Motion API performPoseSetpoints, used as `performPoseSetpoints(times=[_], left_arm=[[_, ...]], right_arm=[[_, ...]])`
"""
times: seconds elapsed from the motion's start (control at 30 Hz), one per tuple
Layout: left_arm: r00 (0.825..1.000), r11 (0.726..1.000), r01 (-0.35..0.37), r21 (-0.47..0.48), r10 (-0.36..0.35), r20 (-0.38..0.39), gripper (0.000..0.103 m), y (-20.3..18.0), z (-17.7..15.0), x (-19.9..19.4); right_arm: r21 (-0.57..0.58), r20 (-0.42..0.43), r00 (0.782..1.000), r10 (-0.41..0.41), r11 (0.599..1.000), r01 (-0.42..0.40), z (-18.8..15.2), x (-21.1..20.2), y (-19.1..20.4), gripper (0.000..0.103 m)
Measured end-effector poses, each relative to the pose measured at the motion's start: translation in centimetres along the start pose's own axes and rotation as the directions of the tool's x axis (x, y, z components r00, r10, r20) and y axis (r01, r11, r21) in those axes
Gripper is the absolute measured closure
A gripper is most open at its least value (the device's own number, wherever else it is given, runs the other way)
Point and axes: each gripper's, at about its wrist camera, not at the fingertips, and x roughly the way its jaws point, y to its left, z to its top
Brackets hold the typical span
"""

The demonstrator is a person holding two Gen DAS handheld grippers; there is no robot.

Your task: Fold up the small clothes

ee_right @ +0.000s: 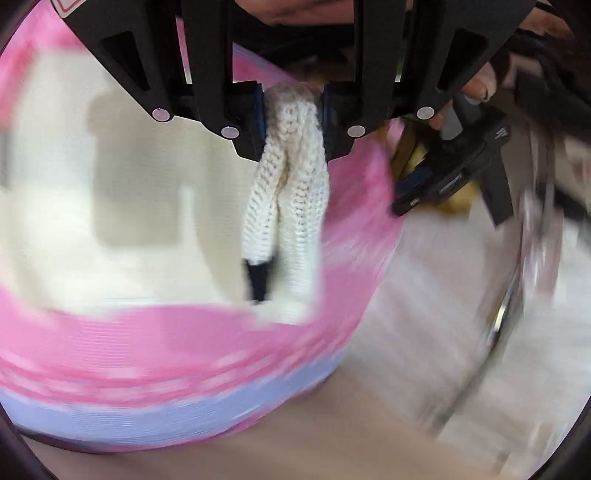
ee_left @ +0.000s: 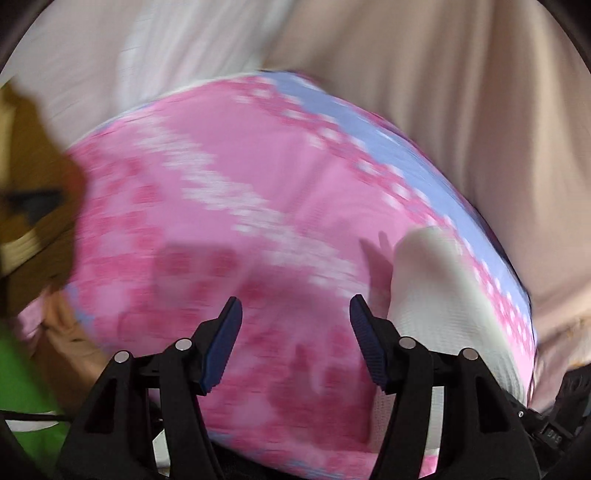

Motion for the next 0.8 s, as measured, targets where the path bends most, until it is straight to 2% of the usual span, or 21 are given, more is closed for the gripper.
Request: performPoseSetpoints(times=[0.07,0.13,0.17,0.23,0.27,0.3,0.33,0.37,0.43,0.53,0.63,0.7,0.73,0.8], left_arm=[[0.998,0.997,0.038,0.07,-0.035,-0.047,0.045,-3.9,-1.0,1.4],[0.993,0.99,0.073,0.119,-0.061,-0.106,0.045,-7.3,-2.3,2.7],[0.987,0.983,0.105,0.153,-0.083,-0.141,0.045,-9.5,-3.3,3.4],[0.979,0.969,0.126,0.211,-0.087,-0.184,0.045,-12.4,-4.9,4.3],[0.974,0.96,0.135,0.246,-0.083,-0.211,0.045,-14.0,-6.0,4.8],[0.969,0.953,0.146,0.264,-0.085,-0.23,0.045,-15.1,-6.7,5.0],[0.964,0.945,0.162,0.285,-0.09,-0.251,0.045,-16.3,-7.6,5.3],[0.961,0.939,0.168,0.3,-0.089,-0.261,0.044,-16.9,-8.2,5.4],[0.956,0.928,0.179,0.327,-0.086,-0.279,0.044,-18.2,-9.2,5.6],[0.955,0.921,0.183,0.343,-0.083,-0.286,0.044,-19.2,-10.2,5.8],[0.955,0.926,0.177,0.332,-0.08,-0.286,0.044,-19.0,-10.4,5.7],[0.957,0.928,0.172,0.33,-0.078,-0.28,0.044,-18.8,-10.3,5.7],[0.958,0.929,0.168,0.33,-0.075,-0.275,0.044,-18.6,-10.1,5.7],[0.962,0.93,0.154,0.333,-0.065,-0.264,0.044,-18.0,-9.7,5.4]], right_arm=[[0.142,-0.023,0.993,-0.112,0.983,0.114,-2.6,-1.4,-7.1,0.083],[0.263,-0.072,0.982,-0.174,0.947,0.187,-6.0,-1.3,-13.5,0.083],[0.294,-0.077,0.984,-0.159,0.94,0.175,-6.9,-1.1,-14.9,0.083],[0.392,-0.022,0.999,-0.048,0.919,0.053,-8.1,-1.4,-16.8,0.08],[0.421,0.009,1.0,-0.016,0.907,0.011,-8.1,-1.9,-17.0,0.073],[0.412,0.023,1.0,-0.008,0.911,-0.002,-8.0,-2.3,-16.6,0.072],[0.379,0.032,0.999,-0.018,0.925,0.004,-7.7,-2.8,-16.0,0.068],[0.356,0.034,0.999,-0.026,0.934,0.013,-7.5,-3.0,-15.5,0.059],[0.33,0.041,0.999,-0.029,0.944,0.013,-7.1,-4.0,-15.8,0.057],[0.347,0.042,0.999,-0.01,0.938,-0.006,-6.0,-3.9,-16.3,0.053],[0.341,0.034,0.999,-0.006,0.94,-0.006,-4.6,-2.8,-16.1,0.053],[0.3,0.021,0.999,-0.036,0.953,0.028,-3.9,-2.1,-15.1,0.062],[0.272,0.016,0.998,-0.058,0.961,0.052,-3.7,-1.9,-14.2,0.074],[0.207,0.037,0.997,-0.07,0.977,0.06,-2.6,-2.7,-11.7,0.077]])
